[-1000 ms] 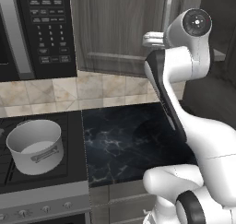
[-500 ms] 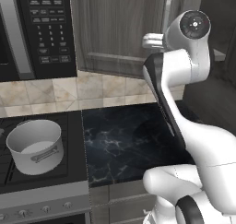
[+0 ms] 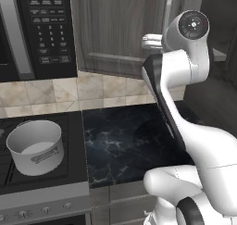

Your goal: Open the cabinet and move the ladle to the pot. Then close the cabinet.

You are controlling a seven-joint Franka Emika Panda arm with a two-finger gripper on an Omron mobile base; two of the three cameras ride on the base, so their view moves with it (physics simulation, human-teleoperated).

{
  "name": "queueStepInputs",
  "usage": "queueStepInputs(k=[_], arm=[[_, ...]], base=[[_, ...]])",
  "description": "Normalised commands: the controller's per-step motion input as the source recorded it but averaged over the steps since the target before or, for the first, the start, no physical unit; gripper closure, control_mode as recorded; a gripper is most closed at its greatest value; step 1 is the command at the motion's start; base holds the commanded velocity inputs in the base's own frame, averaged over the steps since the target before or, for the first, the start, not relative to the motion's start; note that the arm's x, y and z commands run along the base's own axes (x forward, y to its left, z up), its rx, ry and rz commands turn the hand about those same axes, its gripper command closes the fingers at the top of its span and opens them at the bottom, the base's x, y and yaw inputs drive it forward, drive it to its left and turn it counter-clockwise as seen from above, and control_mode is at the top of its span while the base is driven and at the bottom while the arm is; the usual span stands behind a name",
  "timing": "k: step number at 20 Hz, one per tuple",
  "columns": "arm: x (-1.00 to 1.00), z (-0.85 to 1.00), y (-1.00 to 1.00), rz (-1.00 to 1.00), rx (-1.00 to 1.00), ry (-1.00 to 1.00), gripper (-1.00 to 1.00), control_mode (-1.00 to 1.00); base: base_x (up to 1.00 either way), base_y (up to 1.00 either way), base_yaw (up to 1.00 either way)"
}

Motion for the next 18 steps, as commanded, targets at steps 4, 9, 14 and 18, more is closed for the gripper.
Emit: queueStepInputs(k=[4, 9, 14, 18], arm=[[-0.14, 0.04, 0.2, -0.03, 0.0, 0.0, -1.0, -1.0], [-0.11, 0.01, 0.62, -0.05, 0.0, -0.01, -1.0, -1.0], [-0.32, 0.22, 0.42, -0.03, 0.0, 0.0, -1.0, -1.0], [-0.49, 0.26, 0.01, 0.0, 0.02, 0.0, -1.0, -1.0]], base=[[0.0, 0.0, 0.0], [0.0, 0.0, 0.0], [0.0, 0.0, 0.0], [0.0, 0.0, 0.0]])
